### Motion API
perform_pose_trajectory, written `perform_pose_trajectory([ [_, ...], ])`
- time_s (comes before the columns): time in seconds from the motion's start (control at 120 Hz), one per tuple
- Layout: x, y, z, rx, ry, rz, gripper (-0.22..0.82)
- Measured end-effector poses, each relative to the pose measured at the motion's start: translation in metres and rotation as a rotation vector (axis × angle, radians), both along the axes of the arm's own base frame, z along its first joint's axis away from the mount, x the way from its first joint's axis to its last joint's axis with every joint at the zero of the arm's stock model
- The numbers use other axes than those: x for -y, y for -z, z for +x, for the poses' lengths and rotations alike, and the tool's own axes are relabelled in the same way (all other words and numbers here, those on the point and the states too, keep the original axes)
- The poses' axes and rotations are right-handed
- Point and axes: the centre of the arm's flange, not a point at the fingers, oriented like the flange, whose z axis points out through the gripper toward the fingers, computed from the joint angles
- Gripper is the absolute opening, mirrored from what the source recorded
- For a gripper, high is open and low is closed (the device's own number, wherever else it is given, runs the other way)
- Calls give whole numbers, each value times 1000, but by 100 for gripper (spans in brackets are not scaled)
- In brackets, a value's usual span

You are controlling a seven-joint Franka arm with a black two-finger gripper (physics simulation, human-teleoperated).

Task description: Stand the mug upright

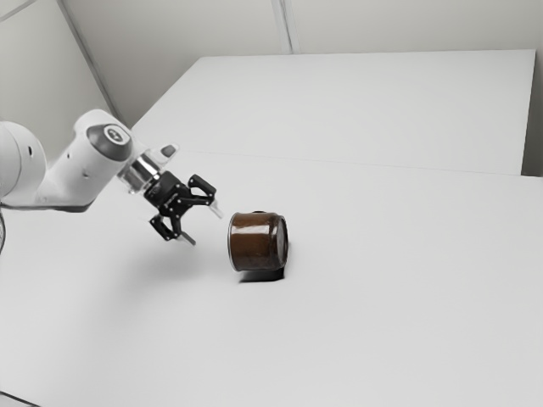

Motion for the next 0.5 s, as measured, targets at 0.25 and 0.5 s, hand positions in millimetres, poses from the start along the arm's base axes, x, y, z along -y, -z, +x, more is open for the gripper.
perform_pose_trajectory([
  [0.25, 10, 10, 13, 51, -76, -78, 60],
  [0.5, 25, 26, 22, 66, -139, -157, 60],
])
